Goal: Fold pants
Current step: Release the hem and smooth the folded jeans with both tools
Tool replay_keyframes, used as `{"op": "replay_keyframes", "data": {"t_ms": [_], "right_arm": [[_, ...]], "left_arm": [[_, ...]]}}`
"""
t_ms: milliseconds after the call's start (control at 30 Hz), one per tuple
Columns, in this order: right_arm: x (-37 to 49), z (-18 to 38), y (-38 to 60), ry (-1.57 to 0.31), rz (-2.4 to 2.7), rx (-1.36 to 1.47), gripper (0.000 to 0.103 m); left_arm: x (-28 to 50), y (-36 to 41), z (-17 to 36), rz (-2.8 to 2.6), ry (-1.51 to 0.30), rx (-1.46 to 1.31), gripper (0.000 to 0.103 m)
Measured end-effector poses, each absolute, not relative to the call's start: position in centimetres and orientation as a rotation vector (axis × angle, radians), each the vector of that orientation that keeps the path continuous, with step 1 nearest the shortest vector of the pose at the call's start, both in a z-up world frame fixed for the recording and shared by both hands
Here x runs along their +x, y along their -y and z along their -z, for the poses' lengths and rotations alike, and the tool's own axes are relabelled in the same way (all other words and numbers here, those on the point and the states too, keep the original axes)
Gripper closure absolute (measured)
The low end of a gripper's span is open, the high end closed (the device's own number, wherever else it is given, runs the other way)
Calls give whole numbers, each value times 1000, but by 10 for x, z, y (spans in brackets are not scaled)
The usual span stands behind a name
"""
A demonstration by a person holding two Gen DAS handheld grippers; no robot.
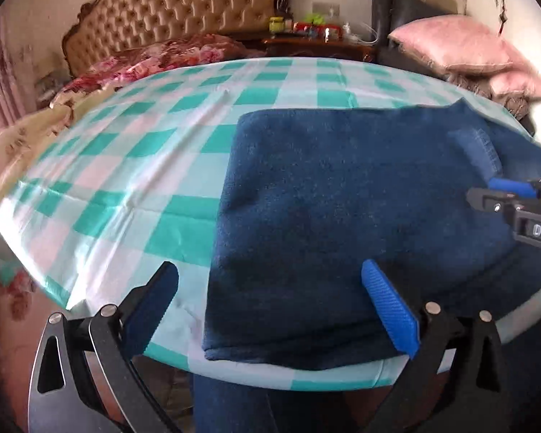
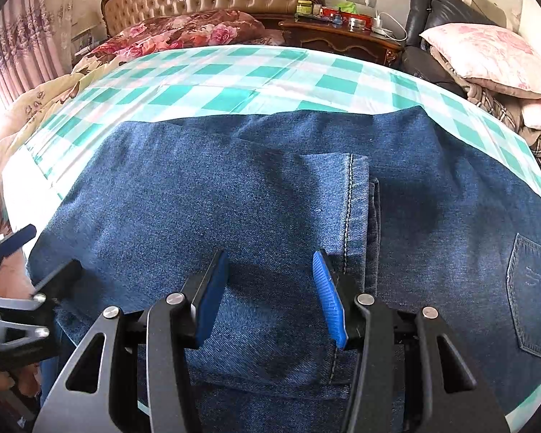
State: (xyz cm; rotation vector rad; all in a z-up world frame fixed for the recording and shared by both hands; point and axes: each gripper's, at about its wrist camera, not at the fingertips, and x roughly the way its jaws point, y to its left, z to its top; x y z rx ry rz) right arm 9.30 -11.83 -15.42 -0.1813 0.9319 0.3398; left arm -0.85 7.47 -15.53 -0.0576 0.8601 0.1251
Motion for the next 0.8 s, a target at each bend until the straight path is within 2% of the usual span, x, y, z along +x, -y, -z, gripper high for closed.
{"op": "replay_keyframes", "data": {"t_ms": [167, 233, 367, 467, 533, 600, 700, 800], "right_arm": [[98, 146, 123, -959, -333, -137, 55], [100, 132, 126, -916, -337, -106, 55], [121, 108, 121, -841, -338, -120, 56], [146, 118, 122, -876, -272, -156, 71], [163, 139, 126, -944, -223, -185, 89], [162, 144, 131, -916, -224, -198, 96], [155, 147, 123, -886, -207, -274, 96], [152, 150, 122, -868, -190, -294, 96]], "left_arm": [[-14, -94, 156, -123, -882, -128, 4], [-16, -93, 155, -107, -875, -131, 8], [-19, -93, 156, -92, -862, -136, 11], [-19, -92, 155, -64, -857, -131, 19], [-22, -91, 154, -40, -851, -132, 29], [-25, -91, 153, -16, -846, -143, 35], [-30, -92, 152, 7, -841, -164, 44], [-34, -92, 151, 13, -840, -171, 46]]}}
